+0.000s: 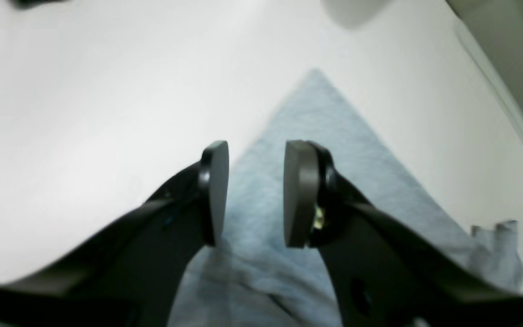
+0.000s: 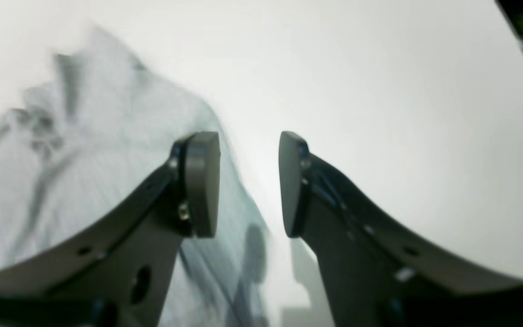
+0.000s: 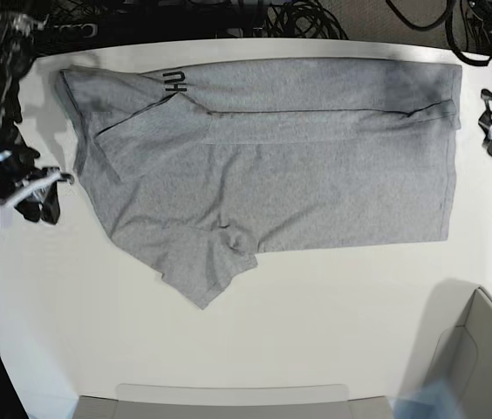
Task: Fold the T-shirt properly
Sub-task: 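Reach both grippers to the hem corners and grasp them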
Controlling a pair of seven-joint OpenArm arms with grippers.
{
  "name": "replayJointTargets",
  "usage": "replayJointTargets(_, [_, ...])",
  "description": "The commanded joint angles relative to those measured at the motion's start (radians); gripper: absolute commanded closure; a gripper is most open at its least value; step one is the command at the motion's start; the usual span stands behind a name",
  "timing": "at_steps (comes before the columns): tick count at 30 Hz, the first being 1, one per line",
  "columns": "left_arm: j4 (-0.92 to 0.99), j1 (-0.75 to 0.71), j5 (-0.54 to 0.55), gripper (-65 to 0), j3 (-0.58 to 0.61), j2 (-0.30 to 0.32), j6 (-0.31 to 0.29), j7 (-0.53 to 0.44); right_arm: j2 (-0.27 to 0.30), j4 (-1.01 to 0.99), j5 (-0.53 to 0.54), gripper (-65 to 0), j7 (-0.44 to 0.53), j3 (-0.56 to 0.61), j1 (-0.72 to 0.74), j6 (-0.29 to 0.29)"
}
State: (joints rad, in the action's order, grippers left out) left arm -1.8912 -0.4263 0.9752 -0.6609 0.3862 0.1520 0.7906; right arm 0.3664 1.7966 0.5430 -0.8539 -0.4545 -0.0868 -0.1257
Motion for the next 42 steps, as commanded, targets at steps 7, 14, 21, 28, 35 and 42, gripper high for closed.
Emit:
replayJointTargets(7, [-0.006,0.111,-0.037,-21.5,-0.006,0.013,-0.002,0.122,-0.037,-0.375,-0.103,-22.1,0.051,0.326,0.381,-0.002])
replayJointTargets(14, [-0.006,0.114,-0.039,-21.5,0.02,0.003,-0.001,0.105,-0.091,-0.84,-0.107,-22.1,0.262,0.362,0.537,-0.002])
replayJointTargets(21, [0.029,0.114,-0.037,-21.5,0.02,0.0,-0.001,0.095,-0.082,-0.929,-0.102,-22.1,0.313,0.46,0.496,0.005])
replayJointTargets(28, [0.054,0.117,-0.037,-21.5,0.02,-0.002,-0.001,0.094,-0.048,-0.544,-0.1,-22.1,0.091,0.363,0.252,0.004])
replayJointTargets(35, [0.083,0.148,-0.037,-21.5,0.02,-0.026,-0.004,0.094,-0.05,-0.277,-0.1,-22.1,-0.052,0.319,0.121,0.002])
replayJointTargets(42, [0.084,0.149,-0.037,-21.5,0.02,-0.043,-0.005,0.094,-0.05,-0.269,-0.103,-22.1,0.046,0.317,0.204,0.005])
